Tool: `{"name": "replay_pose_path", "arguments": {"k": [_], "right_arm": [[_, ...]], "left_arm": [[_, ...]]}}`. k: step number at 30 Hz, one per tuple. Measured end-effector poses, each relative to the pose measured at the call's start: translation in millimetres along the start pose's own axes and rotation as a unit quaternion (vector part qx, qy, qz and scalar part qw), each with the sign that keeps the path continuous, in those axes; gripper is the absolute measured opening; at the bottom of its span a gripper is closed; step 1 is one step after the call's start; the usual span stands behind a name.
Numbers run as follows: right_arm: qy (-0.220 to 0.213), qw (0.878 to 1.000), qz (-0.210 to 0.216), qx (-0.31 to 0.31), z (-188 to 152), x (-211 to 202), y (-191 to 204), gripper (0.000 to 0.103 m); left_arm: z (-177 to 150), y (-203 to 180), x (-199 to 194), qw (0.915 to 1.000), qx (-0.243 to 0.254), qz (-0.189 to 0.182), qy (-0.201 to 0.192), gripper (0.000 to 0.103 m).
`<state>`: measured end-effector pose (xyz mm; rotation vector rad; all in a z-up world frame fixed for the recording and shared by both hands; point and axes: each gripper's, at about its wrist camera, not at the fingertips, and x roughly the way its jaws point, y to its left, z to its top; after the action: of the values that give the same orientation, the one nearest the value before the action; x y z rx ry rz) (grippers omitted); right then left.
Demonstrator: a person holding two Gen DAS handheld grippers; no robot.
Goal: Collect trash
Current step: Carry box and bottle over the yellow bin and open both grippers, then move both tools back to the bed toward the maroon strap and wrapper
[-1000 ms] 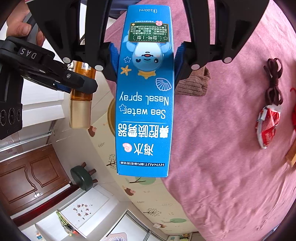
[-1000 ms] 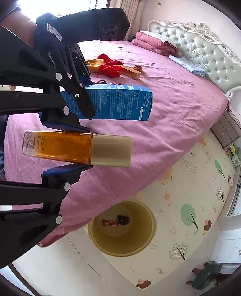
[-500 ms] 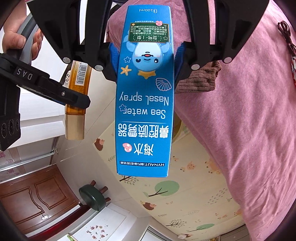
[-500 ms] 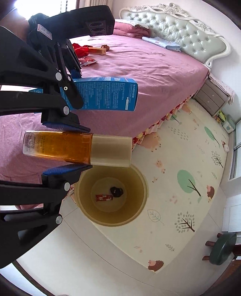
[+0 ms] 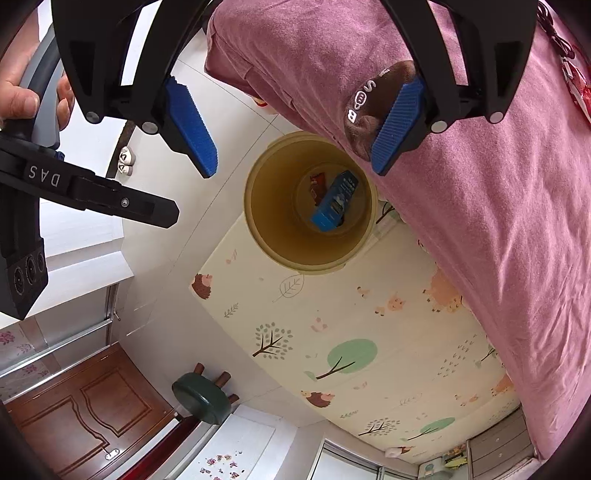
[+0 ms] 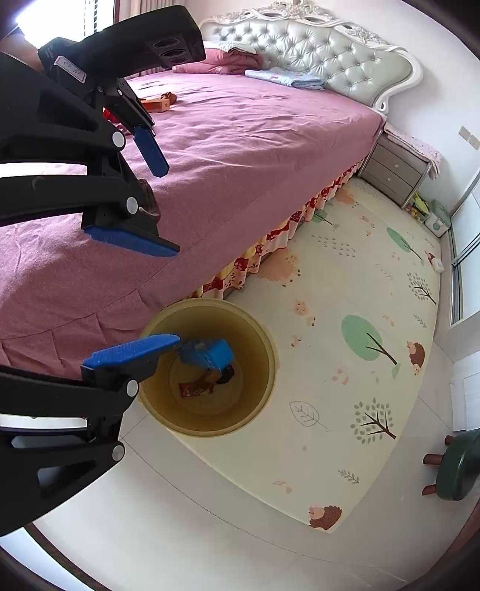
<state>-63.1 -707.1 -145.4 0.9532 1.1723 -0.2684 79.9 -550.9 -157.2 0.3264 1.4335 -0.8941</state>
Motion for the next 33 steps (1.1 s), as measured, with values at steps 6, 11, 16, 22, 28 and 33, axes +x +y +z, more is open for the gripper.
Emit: {"name": "replay_pose_path", "arguments": {"k": [6,11,16,22,28,33], "right_arm": [[0.007,1.0,0.007,-0.021,-1.5,4.2,20.8,0.044],[0.011,0.999,0.013,-0.042,-6.7,5.8,43.8,0.044],[0.016,0.997,0.02,-0.069,-17.6,6.1,73.6,0.044],[0.025,0.994,0.035,-0.101,-39.3,10.7,114.2,0.044],[0.043,0.989,0.048,-0.136,-70.4,22.9,157.1,0.044],[0.057,0.982,0.06,-0.168,-98.4,33.8,192.9,0.044]], "left_arm": [[-6.0,9.7,-9.8,1.0,-0.008,-0.001,-0.005,0.085],[-14.8,24.3,-27.8,0.9995,-0.025,0.001,-0.02,0.085],[-29.8,40.9,-50.9,0.9983,-0.042,0.004,-0.04,0.085],[-61.4,69.1,-81.3,0.9953,-0.072,0.017,-0.063,0.085],[-105.5,105.9,-111.1,0.9898,-0.115,0.033,-0.078,0.085],[-142.0,137.3,-133.8,0.9829,-0.153,0.047,-0.091,0.085]]}}
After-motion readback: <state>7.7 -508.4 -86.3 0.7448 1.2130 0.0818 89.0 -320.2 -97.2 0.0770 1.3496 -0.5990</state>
